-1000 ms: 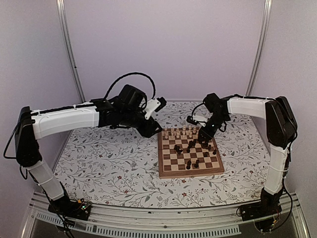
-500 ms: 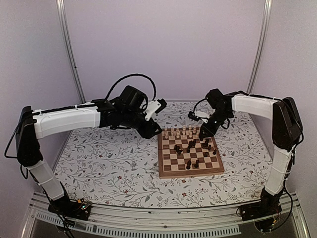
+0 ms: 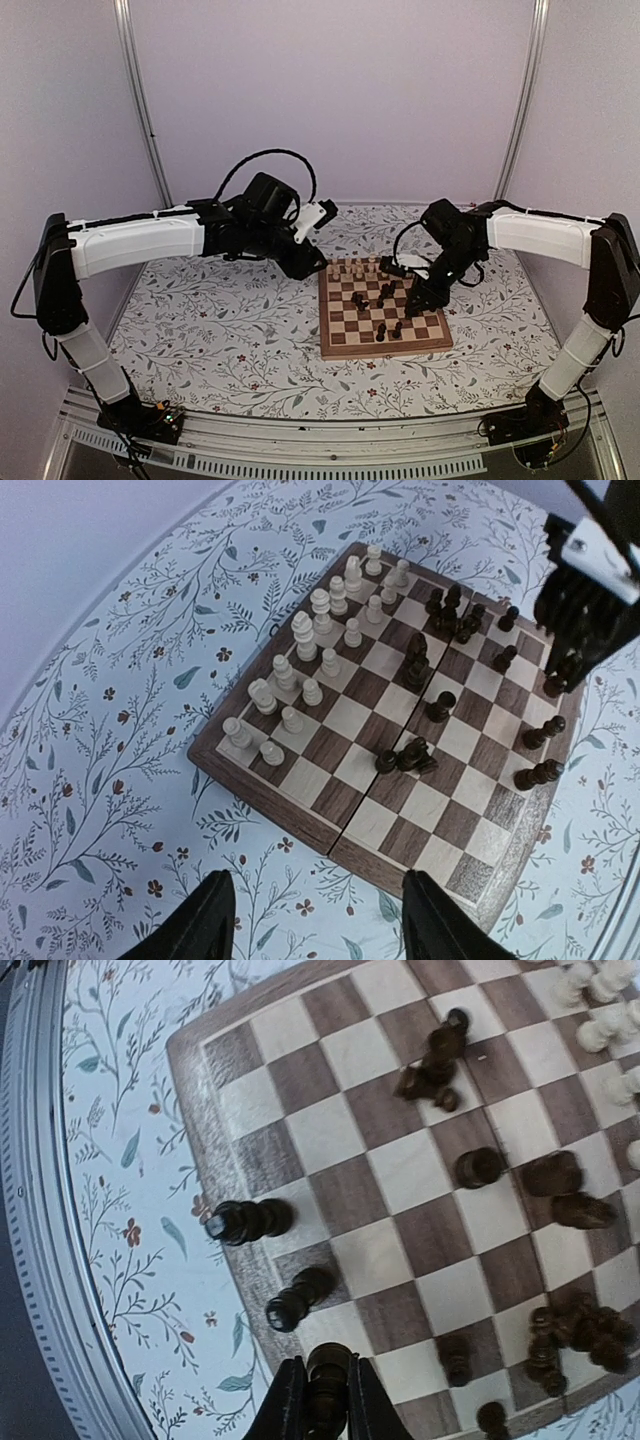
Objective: Set up the chess pieces on the board
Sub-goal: Place the chess piece on the chessboard.
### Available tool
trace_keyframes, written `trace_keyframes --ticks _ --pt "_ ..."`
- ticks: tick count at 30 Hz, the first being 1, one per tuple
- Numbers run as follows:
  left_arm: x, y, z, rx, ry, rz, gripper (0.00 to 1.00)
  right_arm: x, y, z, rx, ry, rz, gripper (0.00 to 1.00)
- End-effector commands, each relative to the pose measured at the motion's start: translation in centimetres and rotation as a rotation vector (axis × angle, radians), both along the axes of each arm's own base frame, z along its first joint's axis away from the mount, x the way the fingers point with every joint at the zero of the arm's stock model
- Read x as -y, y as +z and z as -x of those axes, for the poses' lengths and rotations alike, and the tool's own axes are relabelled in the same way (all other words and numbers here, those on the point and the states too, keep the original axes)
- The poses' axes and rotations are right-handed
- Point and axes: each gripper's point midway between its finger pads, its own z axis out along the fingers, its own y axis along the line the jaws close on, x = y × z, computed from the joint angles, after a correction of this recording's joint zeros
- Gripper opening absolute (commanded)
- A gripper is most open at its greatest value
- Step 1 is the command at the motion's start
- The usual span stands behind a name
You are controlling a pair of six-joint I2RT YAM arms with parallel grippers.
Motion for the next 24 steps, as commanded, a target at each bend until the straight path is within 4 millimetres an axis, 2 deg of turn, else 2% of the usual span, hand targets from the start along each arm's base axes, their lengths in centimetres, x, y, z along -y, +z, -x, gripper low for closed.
trace_keyframes --ticks 1,4,13,24 --pt "0.6 0.9 0.0 0.002 -0.017 0.027 0.59 -0.6 -0.8 3.6 -0.031 0.101 0.003 0.09" --pt "0.5 1.0 -0.1 0.004 -0.014 0.028 0.59 -0.8 -1.4 4.1 -0.033 0.111 0.018 0.09" --pt "0.5 1.2 -0.1 0.005 -0.013 0.033 0.59 -0.2 -3.4 3.0 0.014 0.081 0.095 0.1" --pt "0.5 1.0 0.0 0.002 -0.013 0.03 0.59 -0.3 -4.2 2.7 0.013 0.078 0.106 0.13"
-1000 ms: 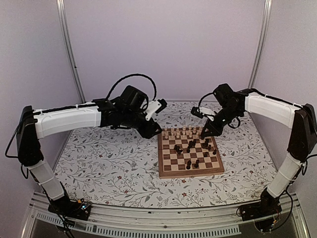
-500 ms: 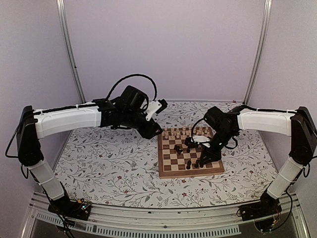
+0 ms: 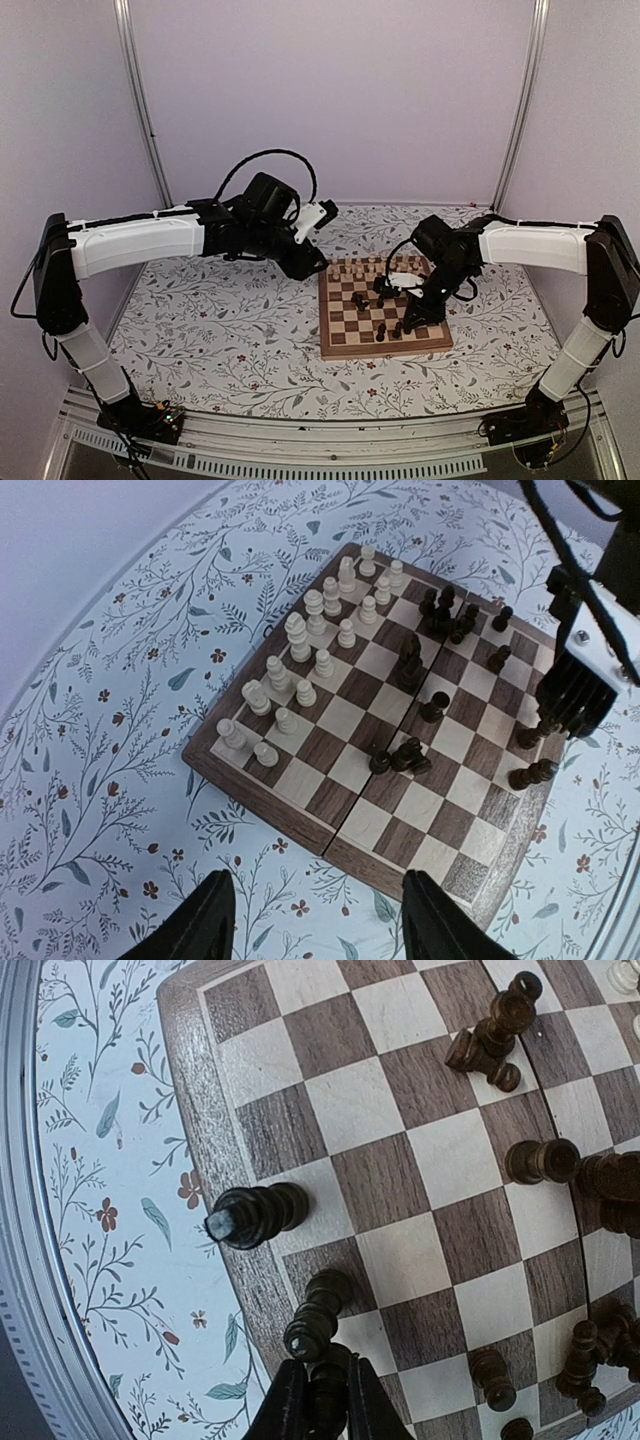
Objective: Set up the chess pieces on the board
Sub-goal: Place the chess piece on the chessboard.
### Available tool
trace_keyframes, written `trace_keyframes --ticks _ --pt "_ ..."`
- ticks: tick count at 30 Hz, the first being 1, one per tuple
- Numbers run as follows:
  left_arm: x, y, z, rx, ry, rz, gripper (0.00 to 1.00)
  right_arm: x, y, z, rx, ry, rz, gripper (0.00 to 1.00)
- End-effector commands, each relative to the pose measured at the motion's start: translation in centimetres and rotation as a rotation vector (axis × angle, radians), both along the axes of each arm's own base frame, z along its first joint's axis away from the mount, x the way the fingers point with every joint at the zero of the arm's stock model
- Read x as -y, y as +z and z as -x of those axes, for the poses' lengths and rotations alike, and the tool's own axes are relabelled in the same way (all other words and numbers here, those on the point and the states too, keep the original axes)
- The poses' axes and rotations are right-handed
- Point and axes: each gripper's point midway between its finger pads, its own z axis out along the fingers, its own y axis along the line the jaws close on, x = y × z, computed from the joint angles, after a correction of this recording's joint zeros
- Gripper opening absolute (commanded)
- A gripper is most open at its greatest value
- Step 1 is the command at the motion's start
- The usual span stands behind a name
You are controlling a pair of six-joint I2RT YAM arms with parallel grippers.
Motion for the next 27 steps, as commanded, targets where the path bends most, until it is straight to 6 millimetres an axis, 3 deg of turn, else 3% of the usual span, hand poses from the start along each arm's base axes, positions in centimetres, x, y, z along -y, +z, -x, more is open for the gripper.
trace_keyframes --ticks 1,12,20,23,27 --pt "0.3 1.1 -0.3 0.012 -0.001 0.022 0.59 0.0 -0.8 0.0 0.001 0.0 0.013 0.13" --pt "0.3 0.9 -0.3 0.008 -0.002 0.019 0.59 0.6 -1.9 0.2 -0.012 0.002 0.05 0.14" --pt "0.3 0.8 -0.3 0.007 -0.004 0.016 0.59 0.4 -1.7 -0.2 0.006 0.001 0.041 0.27" --pt "0.3 0.7 -0.3 0.007 -0.001 0.014 0.59 0.1 -0.9 -0.1 0.008 0.012 0.018 0.36" --pt "0.3 0.8 -0.2 0.007 -0.004 0.015 0.59 0.0 1.7 -0.6 0.05 0.016 -0.022 0.43"
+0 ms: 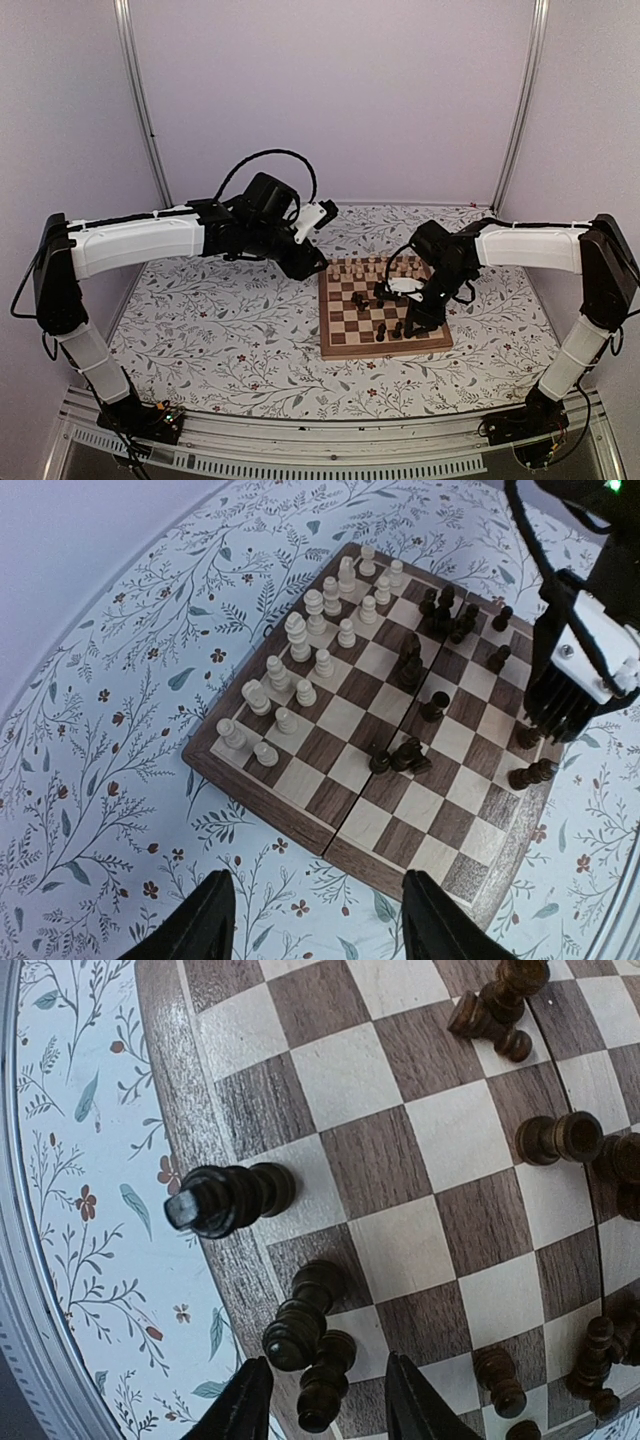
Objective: Set up the chess pieces on the board
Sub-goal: Place the chess piece on the chessboard.
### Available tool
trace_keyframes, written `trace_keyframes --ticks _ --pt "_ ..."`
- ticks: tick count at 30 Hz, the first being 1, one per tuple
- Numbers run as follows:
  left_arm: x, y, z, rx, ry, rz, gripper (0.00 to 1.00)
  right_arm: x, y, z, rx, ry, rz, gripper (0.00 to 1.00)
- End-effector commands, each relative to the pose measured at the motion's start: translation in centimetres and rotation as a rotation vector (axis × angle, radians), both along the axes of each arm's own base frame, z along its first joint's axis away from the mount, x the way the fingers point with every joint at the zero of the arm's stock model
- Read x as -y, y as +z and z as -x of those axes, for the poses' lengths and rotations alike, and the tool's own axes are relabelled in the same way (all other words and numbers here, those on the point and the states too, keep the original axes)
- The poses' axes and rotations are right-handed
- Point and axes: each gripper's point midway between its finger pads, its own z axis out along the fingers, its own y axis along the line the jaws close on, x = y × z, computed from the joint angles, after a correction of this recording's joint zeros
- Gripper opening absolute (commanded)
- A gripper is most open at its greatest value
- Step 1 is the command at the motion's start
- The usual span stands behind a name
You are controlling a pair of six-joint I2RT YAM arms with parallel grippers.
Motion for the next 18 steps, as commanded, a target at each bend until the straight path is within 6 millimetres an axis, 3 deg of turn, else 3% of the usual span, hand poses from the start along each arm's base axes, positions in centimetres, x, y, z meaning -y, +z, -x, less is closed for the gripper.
trace_keyframes --ticks 1,4,7,11,18 --pt "0.3 0.7 -0.2 0.005 -0.004 0.014 0.59 -0.5 4.0 -0.9 0.061 0.009 -0.082 0.43" --pt "0.3 0.8 -0.2 0.005 -0.006 0.014 0.59 0.2 6.7 -2.9 0.085 -0.045 -0.151 0.45" --pt "0.4 0.9 -0.1 0.004 -0.009 0.018 0.59 1.9 7.7 -5.7 0.124 -0.138 -0.158 0.45" --pt "0.4 1.1 -0.1 0.006 -0.011 0.023 0.59 3.8 6.8 -9.0 0.142 -0.268 -0.132 0.44" --pt "0.5 1.2 0.0 0.006 -0.013 0.023 0.59 4.7 4.1 -10.9 0.113 -0.354 -0.09 0.45"
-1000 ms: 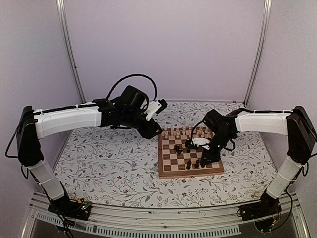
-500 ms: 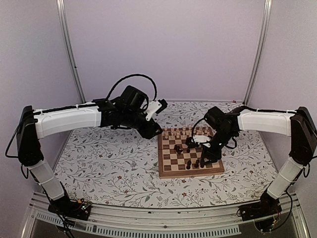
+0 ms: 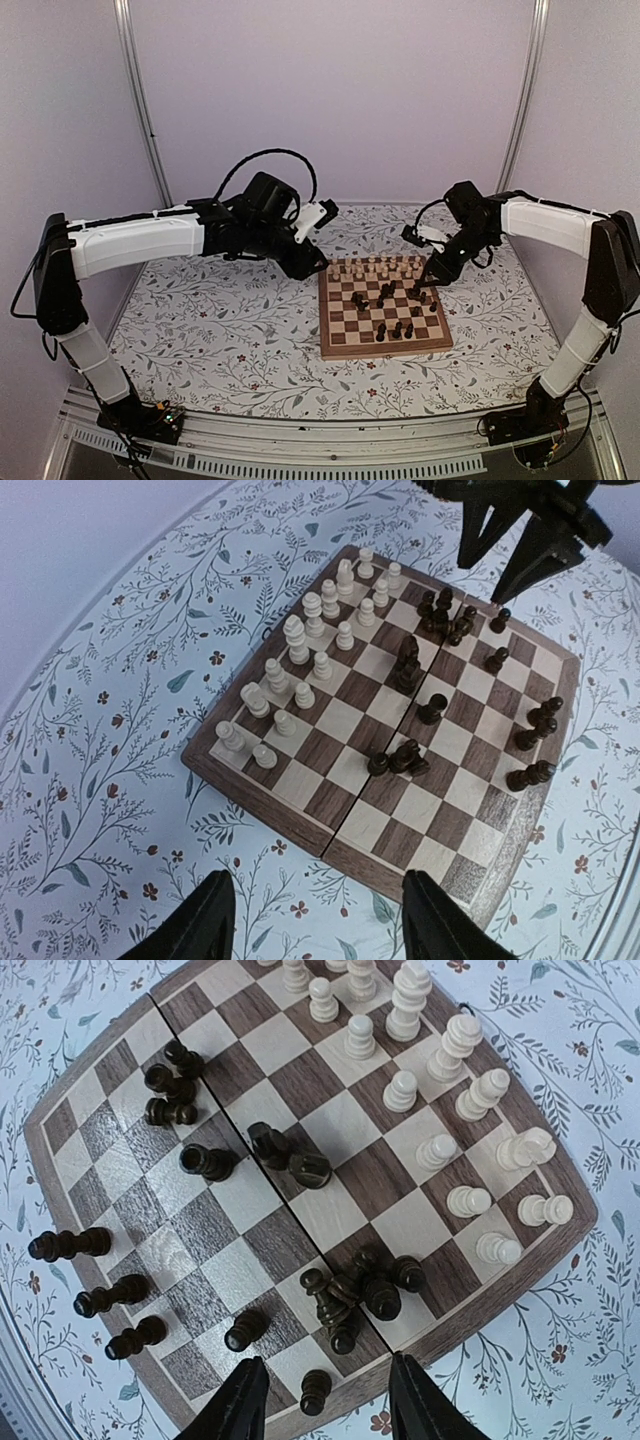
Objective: Set up the chess pieces on the board
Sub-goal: Pick up the chess piece from the chessboard.
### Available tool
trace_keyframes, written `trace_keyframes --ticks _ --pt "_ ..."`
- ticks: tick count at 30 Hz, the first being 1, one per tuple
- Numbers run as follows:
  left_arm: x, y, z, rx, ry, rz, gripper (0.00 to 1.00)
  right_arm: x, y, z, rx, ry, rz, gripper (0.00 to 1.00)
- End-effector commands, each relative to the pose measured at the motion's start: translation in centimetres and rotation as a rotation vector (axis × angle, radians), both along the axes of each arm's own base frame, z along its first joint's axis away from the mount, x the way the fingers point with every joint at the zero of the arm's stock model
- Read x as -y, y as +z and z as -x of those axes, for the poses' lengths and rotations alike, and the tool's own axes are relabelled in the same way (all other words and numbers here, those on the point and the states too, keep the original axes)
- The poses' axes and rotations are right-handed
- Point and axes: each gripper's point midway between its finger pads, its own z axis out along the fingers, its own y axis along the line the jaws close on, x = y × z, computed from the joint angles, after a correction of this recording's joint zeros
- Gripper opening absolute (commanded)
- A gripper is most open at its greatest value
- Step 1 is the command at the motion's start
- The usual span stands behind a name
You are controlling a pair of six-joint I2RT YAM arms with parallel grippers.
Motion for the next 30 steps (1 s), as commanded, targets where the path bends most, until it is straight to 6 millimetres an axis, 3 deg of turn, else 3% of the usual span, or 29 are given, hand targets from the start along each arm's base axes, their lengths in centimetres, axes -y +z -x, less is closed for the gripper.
trace_keyframes --ticks 1,15,25,30 --pt "0.4 1.0 0.0 0.007 -0.009 0.019 0.59 0.1 -1.5 -1.3 -0.017 -0.055 0.017 0.45" --pt "0.4 0.8 0.1 0.001 -0.011 0.011 0.59 0.2 -4.0 -3.6 -0.04 -0.119 0.049 0.45" --pt "0.4 0.4 0.1 -0.005 -0.013 0.0 0.59 -0.2 -4.5 -3.6 -0.073 -0.113 0.032 0.16" --pt "0.3 0.2 -0.1 0.001 -0.006 -0.011 0.59 0.0 -2.2 -2.6 -0.055 -0.11 0.012 0.12"
